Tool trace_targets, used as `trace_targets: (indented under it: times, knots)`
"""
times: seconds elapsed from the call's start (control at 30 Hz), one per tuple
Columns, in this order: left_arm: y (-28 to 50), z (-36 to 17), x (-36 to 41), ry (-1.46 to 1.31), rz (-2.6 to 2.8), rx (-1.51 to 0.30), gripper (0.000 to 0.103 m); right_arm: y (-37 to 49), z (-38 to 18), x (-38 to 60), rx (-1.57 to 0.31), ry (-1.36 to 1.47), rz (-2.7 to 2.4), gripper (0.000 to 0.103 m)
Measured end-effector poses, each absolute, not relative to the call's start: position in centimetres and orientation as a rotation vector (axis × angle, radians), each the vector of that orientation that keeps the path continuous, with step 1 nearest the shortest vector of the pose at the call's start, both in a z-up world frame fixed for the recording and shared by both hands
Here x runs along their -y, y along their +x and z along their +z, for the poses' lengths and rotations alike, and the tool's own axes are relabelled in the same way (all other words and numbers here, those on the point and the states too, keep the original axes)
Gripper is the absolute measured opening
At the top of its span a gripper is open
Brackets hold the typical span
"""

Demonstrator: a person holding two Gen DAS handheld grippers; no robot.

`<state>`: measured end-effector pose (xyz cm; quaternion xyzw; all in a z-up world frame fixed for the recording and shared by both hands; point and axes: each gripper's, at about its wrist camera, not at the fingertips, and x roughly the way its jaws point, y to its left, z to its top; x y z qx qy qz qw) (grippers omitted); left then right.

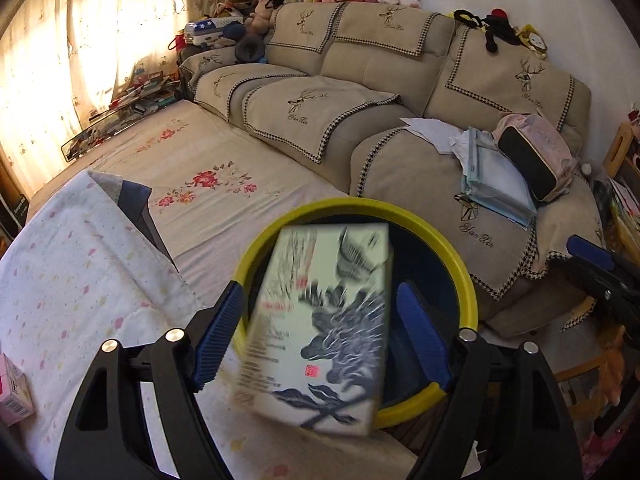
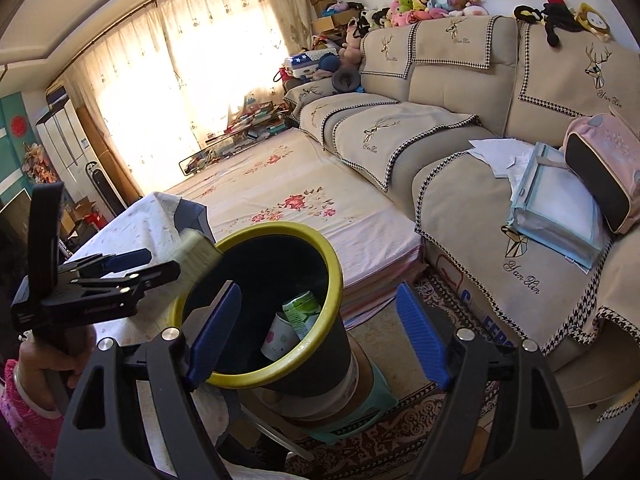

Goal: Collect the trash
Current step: 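Carry the book over the yellow bin and open the left tool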

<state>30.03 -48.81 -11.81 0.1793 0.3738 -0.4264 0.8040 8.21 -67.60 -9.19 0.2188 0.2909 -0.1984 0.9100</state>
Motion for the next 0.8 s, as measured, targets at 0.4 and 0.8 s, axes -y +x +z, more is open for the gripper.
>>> trace_targets:
  times: [0.4,0.8]
  knots:
    - [28.8,-5.7,36.5,0.226,-0.873,-0.666,0.090,10.6,-10.4,64.7,-0.661,0.426,-0.330,0.077]
    - [29.0,-2.9,12.7,0.058,-0.528,-0.497,0.093,17.0,-11.2,53.7,-0.769,0.285,-0.101,0.077]
